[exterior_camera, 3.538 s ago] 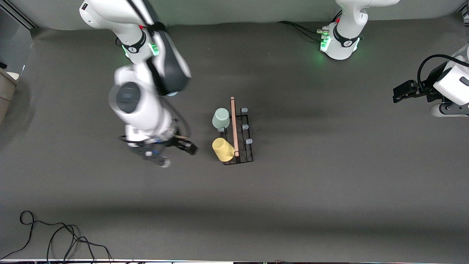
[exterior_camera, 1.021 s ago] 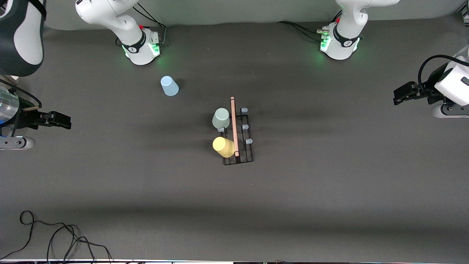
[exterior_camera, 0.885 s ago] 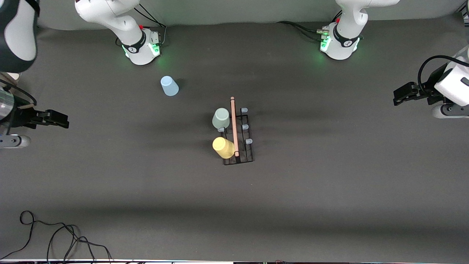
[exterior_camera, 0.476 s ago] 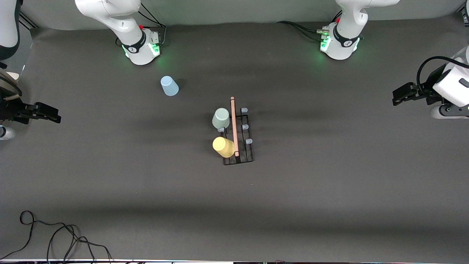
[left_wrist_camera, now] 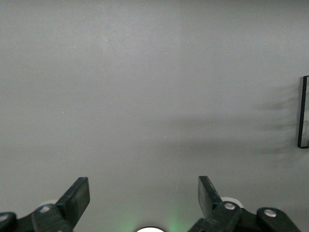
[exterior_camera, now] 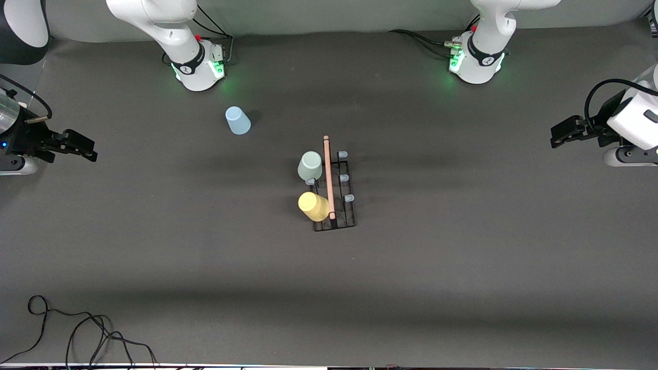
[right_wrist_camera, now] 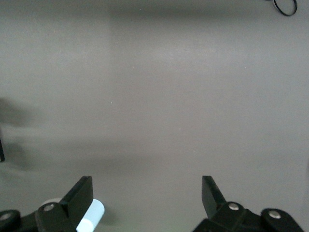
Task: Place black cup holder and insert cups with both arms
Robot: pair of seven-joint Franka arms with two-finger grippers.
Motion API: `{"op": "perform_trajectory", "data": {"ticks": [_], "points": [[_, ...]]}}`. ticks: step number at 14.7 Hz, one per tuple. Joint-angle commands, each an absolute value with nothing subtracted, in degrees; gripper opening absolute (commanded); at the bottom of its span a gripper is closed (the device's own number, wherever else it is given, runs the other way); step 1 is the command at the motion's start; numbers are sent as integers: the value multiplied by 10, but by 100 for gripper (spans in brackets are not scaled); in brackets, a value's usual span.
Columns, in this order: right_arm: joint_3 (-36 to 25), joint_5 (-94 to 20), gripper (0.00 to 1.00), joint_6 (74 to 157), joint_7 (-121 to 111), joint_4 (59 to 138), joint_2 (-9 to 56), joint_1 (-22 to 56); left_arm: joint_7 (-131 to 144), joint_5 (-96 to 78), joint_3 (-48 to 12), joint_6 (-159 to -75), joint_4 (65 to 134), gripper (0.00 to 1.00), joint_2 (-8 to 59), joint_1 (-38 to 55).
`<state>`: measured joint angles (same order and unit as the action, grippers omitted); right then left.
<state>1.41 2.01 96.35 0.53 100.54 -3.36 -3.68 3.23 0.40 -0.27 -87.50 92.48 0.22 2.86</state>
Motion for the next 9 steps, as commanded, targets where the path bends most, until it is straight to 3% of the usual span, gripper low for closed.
{"op": "perform_trajectory", "data": {"ticks": [1,9], "points": [[20,7,100,976,40,1020,-44,-38,27,3,-2,-875,928,100,-4,29],[18,7,100,976,41,1011,-36,-38,26,3,-2,-875,929,100,-4,29]]}}
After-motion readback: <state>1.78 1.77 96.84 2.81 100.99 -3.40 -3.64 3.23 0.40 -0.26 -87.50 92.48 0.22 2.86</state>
